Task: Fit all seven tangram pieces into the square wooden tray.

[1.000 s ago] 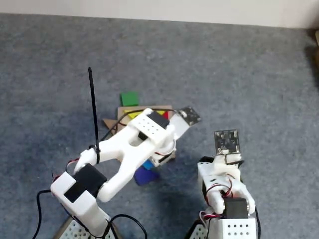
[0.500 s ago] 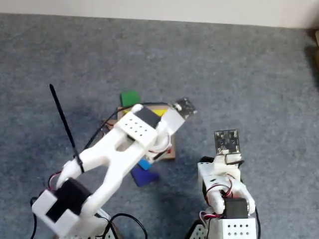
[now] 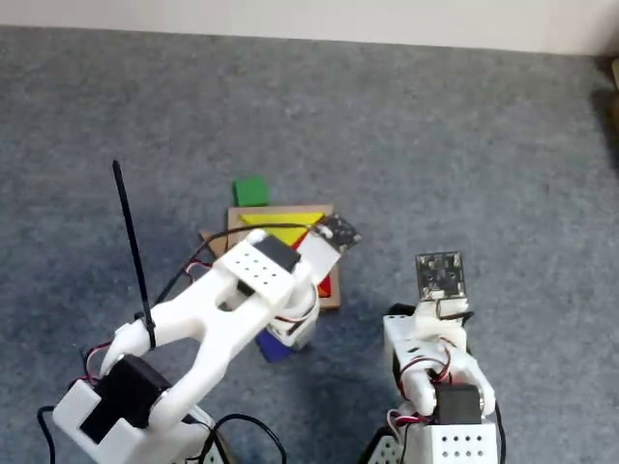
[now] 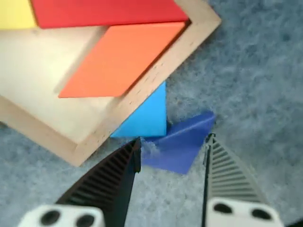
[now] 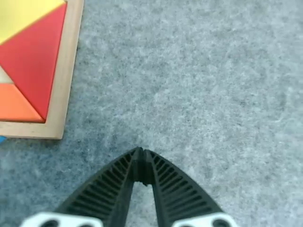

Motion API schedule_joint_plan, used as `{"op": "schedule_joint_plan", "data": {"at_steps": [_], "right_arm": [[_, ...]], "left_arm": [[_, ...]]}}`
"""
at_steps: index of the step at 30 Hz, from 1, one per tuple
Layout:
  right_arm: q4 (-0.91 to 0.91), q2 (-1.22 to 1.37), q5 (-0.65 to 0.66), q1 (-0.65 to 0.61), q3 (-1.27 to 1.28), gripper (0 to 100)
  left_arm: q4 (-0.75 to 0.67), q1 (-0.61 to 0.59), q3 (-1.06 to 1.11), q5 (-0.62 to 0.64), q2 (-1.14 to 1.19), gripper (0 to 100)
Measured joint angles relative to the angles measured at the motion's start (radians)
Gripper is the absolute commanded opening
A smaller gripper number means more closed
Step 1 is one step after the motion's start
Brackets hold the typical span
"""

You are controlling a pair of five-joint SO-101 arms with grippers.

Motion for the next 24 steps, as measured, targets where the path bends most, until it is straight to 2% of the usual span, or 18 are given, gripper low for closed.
{"op": "schedule_joint_plan", "data": {"at_steps": [4, 12, 17, 24], "right_arm": [[0.000, 0.000, 0.000, 0.000, 0.000, 0.5], [0.000, 0.000, 0.000, 0.000, 0.000, 0.5], [0.000, 0.000, 0.000, 0.000, 0.000, 0.5], [0.000, 0.000, 0.000, 0.000, 0.000, 0.5]], "left_arm": [[-0.080, 0.002, 0.043, 0.055, 0.000, 22], [-0.094, 0.003, 0.035, 0.086, 0.063, 22], [-0.006, 0.003, -0.061, 0.086, 0.161, 22], [0.035, -0.003, -0.025, 0.089, 0.147, 22]]}}
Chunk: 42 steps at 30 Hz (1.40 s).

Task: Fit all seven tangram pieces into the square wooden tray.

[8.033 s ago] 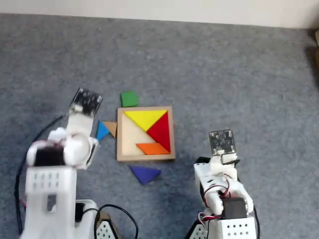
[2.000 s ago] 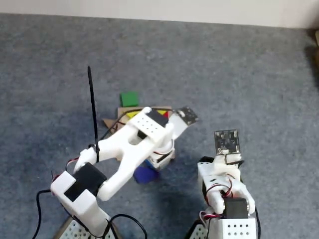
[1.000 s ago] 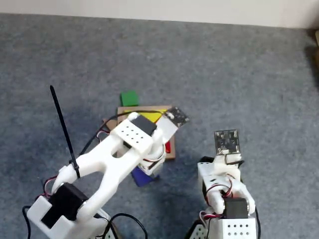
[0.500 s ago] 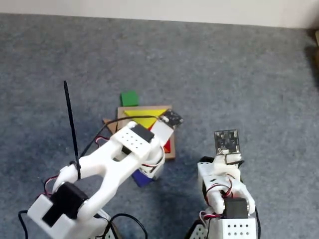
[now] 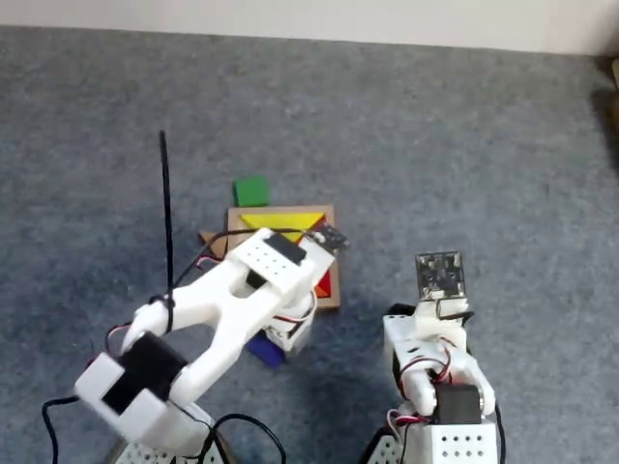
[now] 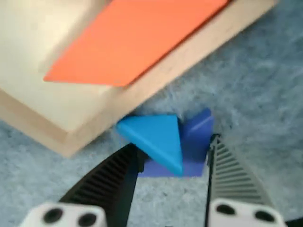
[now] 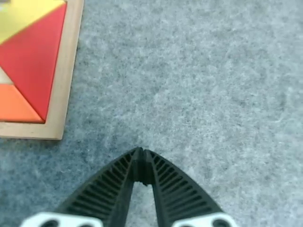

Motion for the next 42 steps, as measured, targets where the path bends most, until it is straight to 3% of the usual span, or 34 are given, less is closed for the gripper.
{"op": "schedule_joint_plan", "data": {"at_steps": [13, 21, 34, 42], "right_arm": [[0.000, 0.000, 0.000, 0.000, 0.000, 0.5], [0.000, 0.000, 0.000, 0.000, 0.000, 0.5], [0.000, 0.000, 0.000, 0.000, 0.000, 0.5], [0.000, 0.000, 0.000, 0.000, 0.000, 0.5]], "left_arm": [[0.011, -0.005, 0.034, -0.049, -0.273, 22], [-0.072, -0.083, 0.038, -0.046, -0.213, 22], [-0.138, -0.077, 0.008, 0.000, -0.029, 16], [-0.112, 0.041, 0.000, 0.000, -0.026, 16]]}}
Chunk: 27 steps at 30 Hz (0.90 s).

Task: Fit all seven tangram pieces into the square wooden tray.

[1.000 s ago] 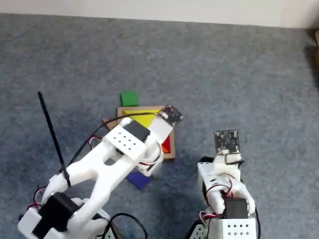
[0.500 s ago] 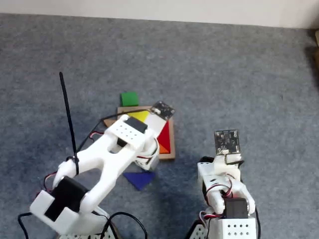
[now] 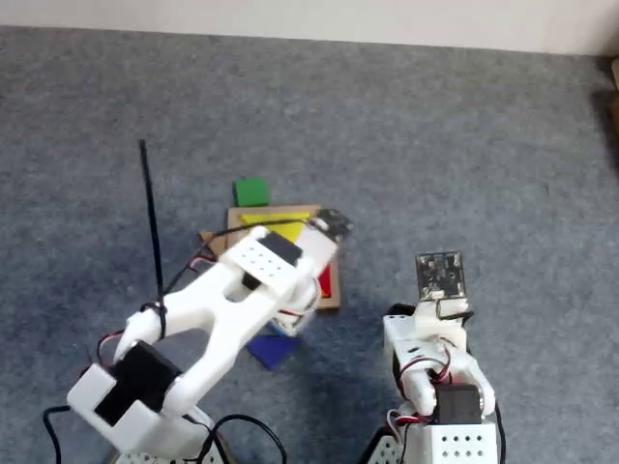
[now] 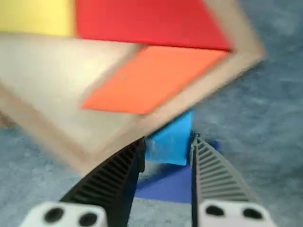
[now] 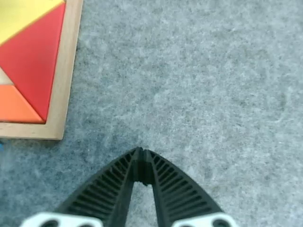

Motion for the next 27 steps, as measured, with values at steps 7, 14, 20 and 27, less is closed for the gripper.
{"op": "schedule_joint_plan", "data": {"at_steps": [7, 14, 20, 27], "right_arm": [[0.000, 0.000, 0.000, 0.000, 0.000, 0.5], [0.000, 0.000, 0.000, 0.000, 0.000, 0.5], [0.000, 0.000, 0.000, 0.000, 0.000, 0.5], [0.000, 0.000, 0.000, 0.000, 0.000, 0.5]], "left_arm": [[0.002, 0.046, 0.000, -0.038, 0.009, 16], [0.002, 0.031, 0.002, -0.049, 0.012, 13], [0.002, 0.037, 0.000, -0.052, 0.012, 10], [0.012, 0.037, -0.002, -0.051, 0.012, 10]]}}
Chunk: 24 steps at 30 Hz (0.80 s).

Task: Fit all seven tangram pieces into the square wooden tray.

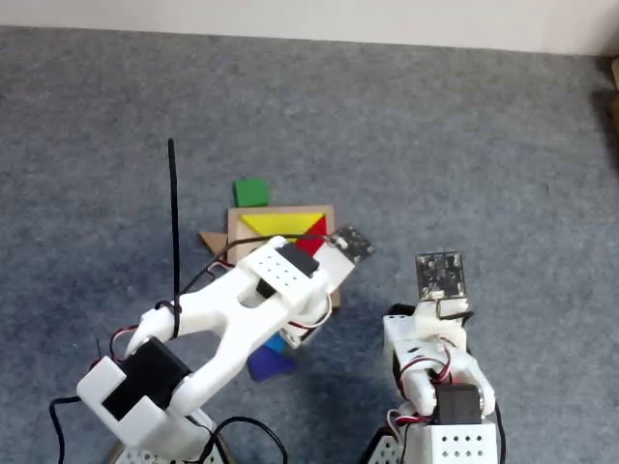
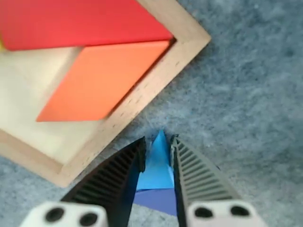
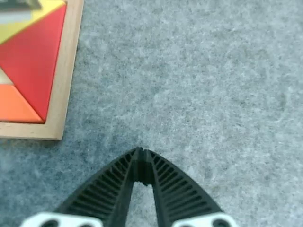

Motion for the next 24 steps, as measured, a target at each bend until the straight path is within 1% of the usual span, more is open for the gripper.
{"op": "schedule_joint_plan", "data": {"at_steps": [3, 8, 11, 15, 17, 21, 24], "right_arm": [[0.000, 0.000, 0.000, 0.000, 0.000, 0.5], [0.000, 0.000, 0.000, 0.000, 0.000, 0.5], [0.000, 0.000, 0.000, 0.000, 0.000, 0.5], [0.000, 0.000, 0.000, 0.000, 0.000, 0.5], [0.000, 0.000, 0.000, 0.000, 0.000, 0.5], [0.000, 0.000, 0.000, 0.000, 0.000, 0.5], [0.000, 0.000, 0.000, 0.000, 0.000, 0.5]], "left_arm": [[0.025, 0.000, -0.021, 0.000, 0.000, 9], [0.084, 0.008, -0.063, 0.000, -0.005, 3], [0.103, 0.037, -0.064, 0.000, -0.066, 3], [0.135, 0.034, -0.064, 0.000, -0.173, 3], [0.140, 0.032, -0.064, -0.021, -0.221, 3], [0.150, 0.014, -0.064, -0.057, -0.285, 4], [0.150, 0.000, -0.048, -0.060, -0.301, 12]]}}
